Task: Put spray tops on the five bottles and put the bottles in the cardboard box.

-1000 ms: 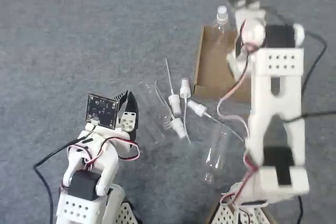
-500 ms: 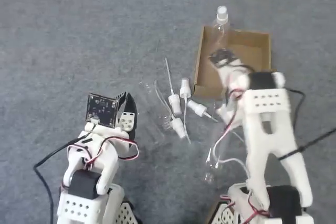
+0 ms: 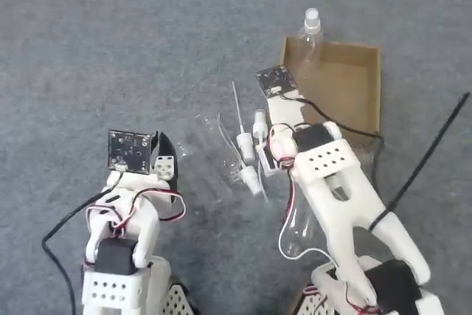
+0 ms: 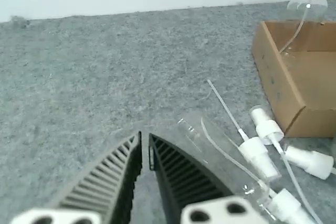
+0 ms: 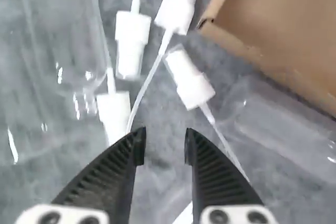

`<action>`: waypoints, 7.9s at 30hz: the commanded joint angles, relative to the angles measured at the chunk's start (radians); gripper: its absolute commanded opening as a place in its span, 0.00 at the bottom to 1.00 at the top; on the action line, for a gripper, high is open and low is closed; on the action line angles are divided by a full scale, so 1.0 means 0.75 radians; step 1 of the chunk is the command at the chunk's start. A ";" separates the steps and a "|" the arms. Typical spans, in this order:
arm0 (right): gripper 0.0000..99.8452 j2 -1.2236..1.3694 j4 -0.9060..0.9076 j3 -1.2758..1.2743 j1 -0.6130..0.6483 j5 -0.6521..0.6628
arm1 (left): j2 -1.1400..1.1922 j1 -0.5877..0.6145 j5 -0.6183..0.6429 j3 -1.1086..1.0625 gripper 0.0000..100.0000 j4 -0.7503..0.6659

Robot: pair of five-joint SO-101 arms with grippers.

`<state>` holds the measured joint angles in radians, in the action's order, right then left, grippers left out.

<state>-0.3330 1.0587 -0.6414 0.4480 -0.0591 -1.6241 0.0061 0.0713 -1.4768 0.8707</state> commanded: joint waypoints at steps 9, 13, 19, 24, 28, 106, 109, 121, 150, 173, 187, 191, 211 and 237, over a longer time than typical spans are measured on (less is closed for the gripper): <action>0.08 0.079 -0.050 -0.045 -0.269 -0.016 | -0.027 0.008 0.012 -0.003 0.01 -0.006; 0.08 0.069 -0.046 -0.080 -0.367 -0.002 | -0.027 0.008 0.012 -0.003 0.01 -0.006; 0.08 0.066 -0.044 -0.086 -0.517 0.059 | -0.027 0.008 0.012 -0.003 0.01 -0.006; 0.08 0.054 -0.036 -0.035 -0.418 0.053 | -0.027 -0.002 0.012 -0.003 0.01 -0.008; 0.08 -0.003 0.024 0.061 -0.214 -0.061 | -0.027 0.006 0.012 -0.003 0.01 -0.008; 0.27 0.492 0.159 0.606 -1.257 -0.473 | -0.027 -0.002 0.012 -0.024 0.01 -0.008; 0.27 0.592 0.159 0.673 -1.271 -0.473 | -0.027 -0.002 0.012 -0.024 0.01 -0.008; 0.10 0.797 0.173 0.724 -1.302 0.282 | -0.027 -0.002 0.012 -0.024 0.01 -0.008; 0.19 0.647 0.298 0.477 -1.349 1.393 | -0.027 -0.004 0.012 -0.026 0.01 -0.008; 0.27 0.480 0.398 0.720 -1.081 1.213 | -0.027 -0.002 0.012 -0.026 0.01 -0.008; 0.27 0.866 0.334 0.882 -1.149 1.230 | -0.027 -0.002 0.012 -0.026 0.01 -0.008; 0.20 0.905 0.332 0.882 -1.151 1.236 | -0.027 -0.004 0.012 -0.026 0.01 -0.008; 0.01 0.776 0.347 0.872 -1.327 1.242 | 0.497 -0.217 -0.113 0.402 0.01 0.051; 0.01 0.547 0.212 0.540 -1.351 1.289 | 2.709 -0.423 0.145 2.069 0.16 0.186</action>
<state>0.1534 1.2275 -0.2424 -0.5539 0.8922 0.3460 -0.3130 0.1481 -0.0928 0.9689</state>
